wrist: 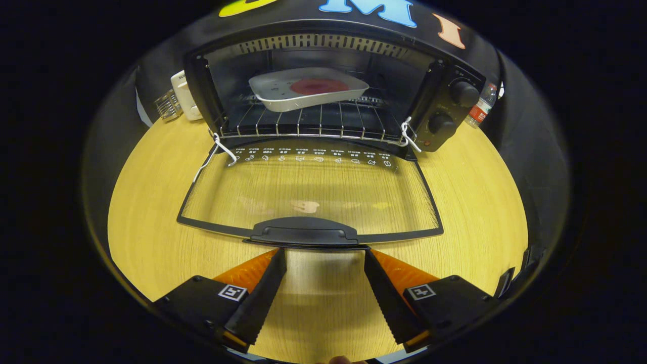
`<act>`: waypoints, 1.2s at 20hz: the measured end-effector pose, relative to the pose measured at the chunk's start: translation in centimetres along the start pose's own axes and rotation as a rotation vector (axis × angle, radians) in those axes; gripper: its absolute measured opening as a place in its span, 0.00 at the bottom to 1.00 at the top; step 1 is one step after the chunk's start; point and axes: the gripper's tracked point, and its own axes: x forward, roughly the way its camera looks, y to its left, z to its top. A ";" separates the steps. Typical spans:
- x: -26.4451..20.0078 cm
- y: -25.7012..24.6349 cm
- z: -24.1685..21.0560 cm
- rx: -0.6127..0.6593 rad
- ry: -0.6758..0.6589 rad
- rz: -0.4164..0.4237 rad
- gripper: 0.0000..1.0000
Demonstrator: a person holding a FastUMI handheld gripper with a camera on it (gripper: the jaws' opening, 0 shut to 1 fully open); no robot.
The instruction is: Open the toaster oven, put the food inside, and close the toaster oven door.
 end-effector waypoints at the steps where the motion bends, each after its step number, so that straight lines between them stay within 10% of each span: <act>1: 0.1 0.0 -0.1 0.001 0.004 -0.002 1.00; 15: -5.9 -0.9 3.9 -0.126 -0.211 -0.016 1.00; 24: -14.1 -2.5 14.7 -0.089 -0.556 0.020 0.98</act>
